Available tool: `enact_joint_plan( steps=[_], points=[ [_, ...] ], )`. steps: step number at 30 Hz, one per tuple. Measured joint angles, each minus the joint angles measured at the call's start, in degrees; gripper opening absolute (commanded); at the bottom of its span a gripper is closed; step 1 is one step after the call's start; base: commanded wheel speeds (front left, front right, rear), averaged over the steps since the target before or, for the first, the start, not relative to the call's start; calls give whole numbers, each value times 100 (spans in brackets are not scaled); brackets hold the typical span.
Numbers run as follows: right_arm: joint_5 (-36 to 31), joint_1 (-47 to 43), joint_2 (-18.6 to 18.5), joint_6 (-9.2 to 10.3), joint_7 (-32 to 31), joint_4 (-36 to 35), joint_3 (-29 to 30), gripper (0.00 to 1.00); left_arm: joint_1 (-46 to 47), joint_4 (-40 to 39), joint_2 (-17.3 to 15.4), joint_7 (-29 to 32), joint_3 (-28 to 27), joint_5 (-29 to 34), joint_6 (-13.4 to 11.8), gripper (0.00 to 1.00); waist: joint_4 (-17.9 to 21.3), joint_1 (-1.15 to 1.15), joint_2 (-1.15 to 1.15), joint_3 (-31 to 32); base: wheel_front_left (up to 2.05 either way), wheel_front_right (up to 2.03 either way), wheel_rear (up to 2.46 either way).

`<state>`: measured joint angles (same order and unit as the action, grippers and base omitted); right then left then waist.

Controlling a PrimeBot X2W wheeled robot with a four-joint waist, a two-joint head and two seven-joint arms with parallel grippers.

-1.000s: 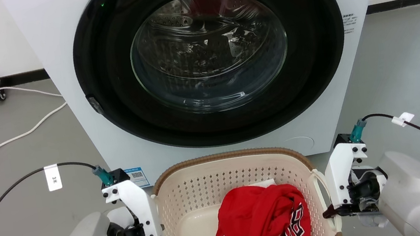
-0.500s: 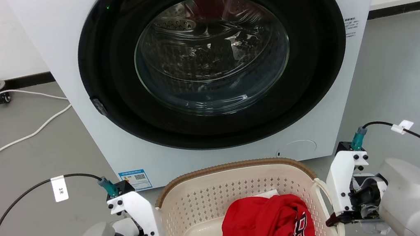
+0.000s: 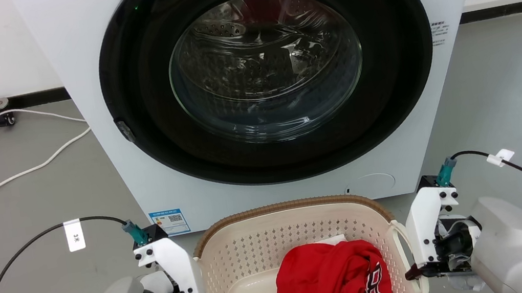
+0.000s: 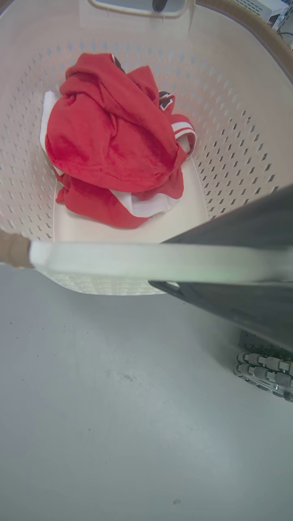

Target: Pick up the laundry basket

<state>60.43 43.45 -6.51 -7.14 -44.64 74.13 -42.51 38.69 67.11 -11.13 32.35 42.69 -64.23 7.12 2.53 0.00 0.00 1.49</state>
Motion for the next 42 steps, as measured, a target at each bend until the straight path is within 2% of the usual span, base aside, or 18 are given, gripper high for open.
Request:
enact_joint_plan(
  steps=[42],
  points=[
    [-349,-29,12,-1,108,0,358,0,-33,-63,-46,-80,225,-244,1,0,31,0,0,-9,0,0,0]
  ],
)
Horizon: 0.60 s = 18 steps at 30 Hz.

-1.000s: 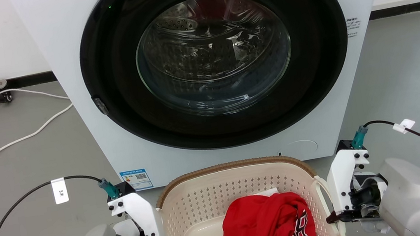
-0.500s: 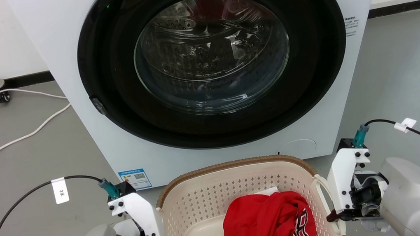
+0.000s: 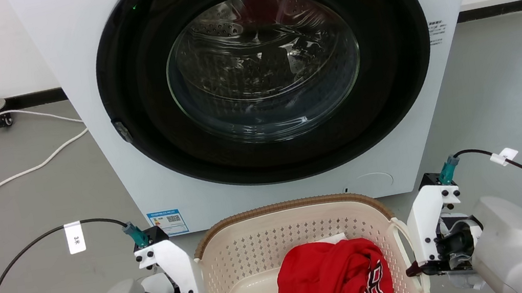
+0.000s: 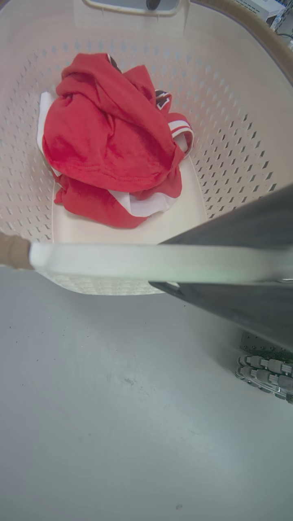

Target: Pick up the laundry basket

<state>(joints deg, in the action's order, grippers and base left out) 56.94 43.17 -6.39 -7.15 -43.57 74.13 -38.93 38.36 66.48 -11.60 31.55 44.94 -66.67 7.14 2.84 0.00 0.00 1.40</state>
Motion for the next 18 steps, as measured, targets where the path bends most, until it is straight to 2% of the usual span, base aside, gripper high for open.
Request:
enact_joint_plan(
  steps=[18],
  points=[
    [-175,-33,20,0,-7,0,196,0,-7,-1,-14,-41,90,-93,0,0,13,0,0,7,0,0,0]
  ],
)
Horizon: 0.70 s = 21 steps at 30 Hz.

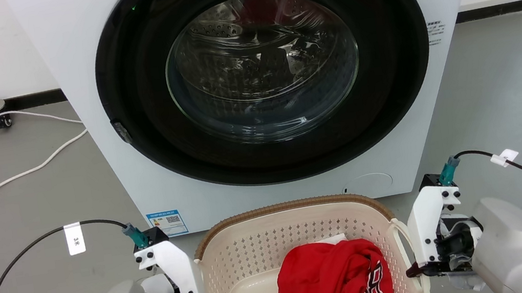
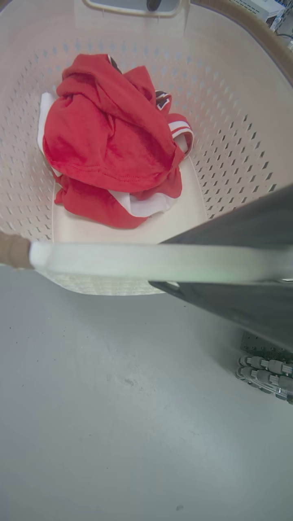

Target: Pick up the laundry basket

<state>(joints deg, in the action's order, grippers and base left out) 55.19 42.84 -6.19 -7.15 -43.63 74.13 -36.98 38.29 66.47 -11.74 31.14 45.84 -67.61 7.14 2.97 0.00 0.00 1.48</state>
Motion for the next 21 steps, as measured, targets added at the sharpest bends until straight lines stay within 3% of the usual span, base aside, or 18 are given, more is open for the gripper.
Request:
enact_joint_plan(
  steps=[21],
  points=[
    [-177,-31,26,0,124,-1,138,0,-1,15,0,-57,94,-85,0,0,-8,0,0,-24,0,0,0]
  ],
)
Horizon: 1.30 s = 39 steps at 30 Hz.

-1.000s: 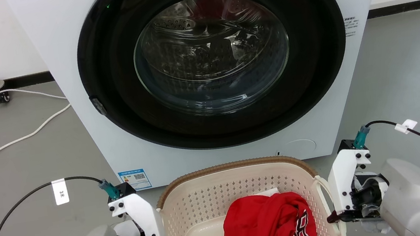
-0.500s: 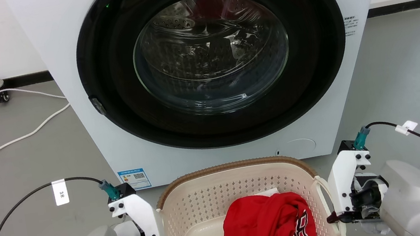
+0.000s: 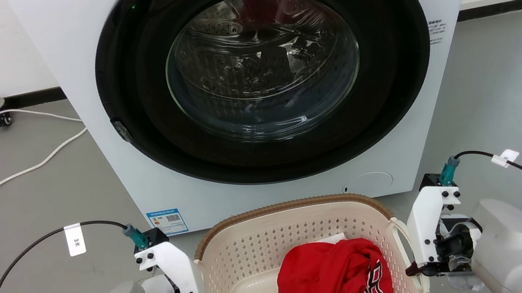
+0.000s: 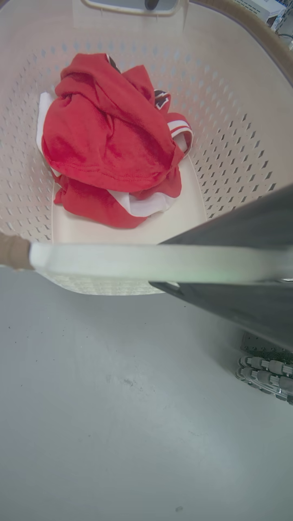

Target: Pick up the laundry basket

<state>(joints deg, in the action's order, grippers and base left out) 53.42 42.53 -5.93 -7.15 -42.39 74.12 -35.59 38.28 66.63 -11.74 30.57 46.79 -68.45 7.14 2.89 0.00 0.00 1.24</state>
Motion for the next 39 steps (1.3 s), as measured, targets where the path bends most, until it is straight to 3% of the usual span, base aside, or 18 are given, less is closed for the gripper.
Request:
enact_joint_plan(
  steps=[39],
  points=[
    [-168,-24,42,0,14,0,172,0,0,13,-24,-111,174,-140,0,0,25,0,0,-29,0,0,0]
  ],
)
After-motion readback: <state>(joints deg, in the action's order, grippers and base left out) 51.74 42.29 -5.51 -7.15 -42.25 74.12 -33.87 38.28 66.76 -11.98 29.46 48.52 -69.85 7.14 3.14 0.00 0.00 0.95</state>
